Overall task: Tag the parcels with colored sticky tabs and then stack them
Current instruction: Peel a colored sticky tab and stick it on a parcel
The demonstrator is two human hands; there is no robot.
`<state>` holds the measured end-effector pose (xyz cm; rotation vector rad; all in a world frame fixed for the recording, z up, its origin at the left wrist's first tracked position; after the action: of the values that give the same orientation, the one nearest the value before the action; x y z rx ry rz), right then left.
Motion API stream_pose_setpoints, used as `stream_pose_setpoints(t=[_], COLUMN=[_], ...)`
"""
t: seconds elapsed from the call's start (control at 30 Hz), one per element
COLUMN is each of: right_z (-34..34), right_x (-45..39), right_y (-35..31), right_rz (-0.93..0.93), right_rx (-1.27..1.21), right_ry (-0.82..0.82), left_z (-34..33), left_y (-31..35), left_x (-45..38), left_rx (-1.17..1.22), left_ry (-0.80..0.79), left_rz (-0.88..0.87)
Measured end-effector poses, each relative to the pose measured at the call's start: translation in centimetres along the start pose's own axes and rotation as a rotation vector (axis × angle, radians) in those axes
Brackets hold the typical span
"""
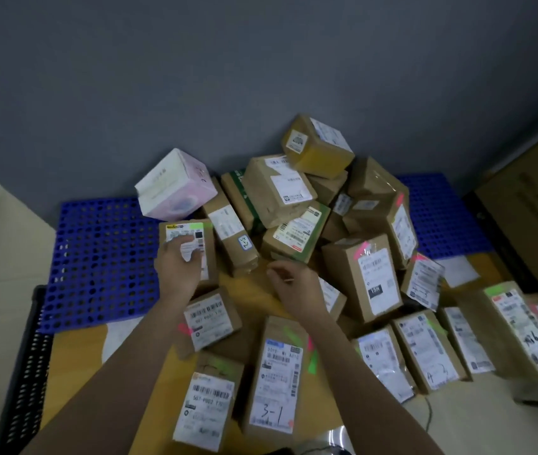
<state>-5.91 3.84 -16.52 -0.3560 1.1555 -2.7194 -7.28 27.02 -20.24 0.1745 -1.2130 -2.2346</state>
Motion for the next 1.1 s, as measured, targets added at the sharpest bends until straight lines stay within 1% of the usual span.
stream_pose_setpoints(t=[0.03,0.1,0.17,0.2,0.27,0.3,0.4,0.47,0.53,0.6,0.67,0.77,0.83,0.93,1.0,1.1], right_z=[-0.9,-2.9,-5.9,-7.3,-10.0,-11.1,-12.5,-12.1,-11.2,-10.1,-9.7,-11.1,-13.0,-15.8,-17.7,-19.7], right_x=[-1.3,-3.5,-5.2,-5.8,-6.6,-6.9,-7.0,-6.7,-5.8,-4.7,-3.4,-1.5,-0.4,1.1,2.4,4.2], right_y=[-1.1,-2.9,-3.2,-3.0,-2.1,-1.9,-2.5,-3.1,-3.8,-4.5,-5.2,-6.3,-7.0,-7.9,-8.1,-7.3], right_rz=[0.017,-0.047,-0.139,-0.174,-0.244,-0.279,-0.311,-0.279,-0.229,-0.177,-0.138,-0.064,-0.039,-0.025,-0.01,-0.041], right_rx=[-0.007,-0.05,-0.074,-0.059,-0.001,0.0,-0.03,-0.035,-0.15,-0.254,-0.32,-0.322,-0.266,-0.165,-0.096,-0.003], right_ry=[-0.034,-0.167,-0.315,-0.372,-0.447,-0.475,-0.471,-0.383,-0.28,-0.188,-0.173,-0.303,-0.376,-0.479,-0.561,-0.679], left_z=[0.6,1.5,1.7,1.6,1.1,0.7,0.4,0.8,2.0,3.5,5.4,7.9,9.6,11.9,13.0,12.5], left_y=[-0.4,-1.1,-2.2,-3.0,-4.6,-5.5,-6.4,-6.3,-5.8,-6.2,-6.6,-6.3,-7.0,-9.5,-11.4,-14.1], left_x=[-0.9,-2.4,-3.4,-3.6,-3.9,-4.0,-3.5,-3.3,-2.9,-2.4,-1.6,0.0,1.1,3.0,4.8,7.1], left_rx=[-0.061,-0.203,-0.231,-0.218,-0.163,-0.103,0.056,0.125,0.209,0.245,0.255,0.238,0.248,0.214,0.168,0.141], left_ry=[0.039,0.055,-0.012,-0.076,-0.188,-0.227,-0.307,-0.289,-0.243,-0.199,-0.175,-0.222,-0.217,-0.223,-0.267,-0.398], left_rz=[-0.011,-0.001,0.121,0.214,0.332,0.355,0.374,0.326,0.267,0.261,0.254,0.244,0.244,0.303,0.355,0.439])
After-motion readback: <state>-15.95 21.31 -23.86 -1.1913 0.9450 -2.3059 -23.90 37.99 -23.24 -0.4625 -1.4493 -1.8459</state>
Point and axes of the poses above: each hand's wrist, its own x-axis away from the middle knuckle, its own z-axis out of the back of the hand, y = z × x, the point moved 5 cm from there along -x, towards the middle knuckle, and after that the axes turned 3 degrees about -y, right-handed, at the moved point
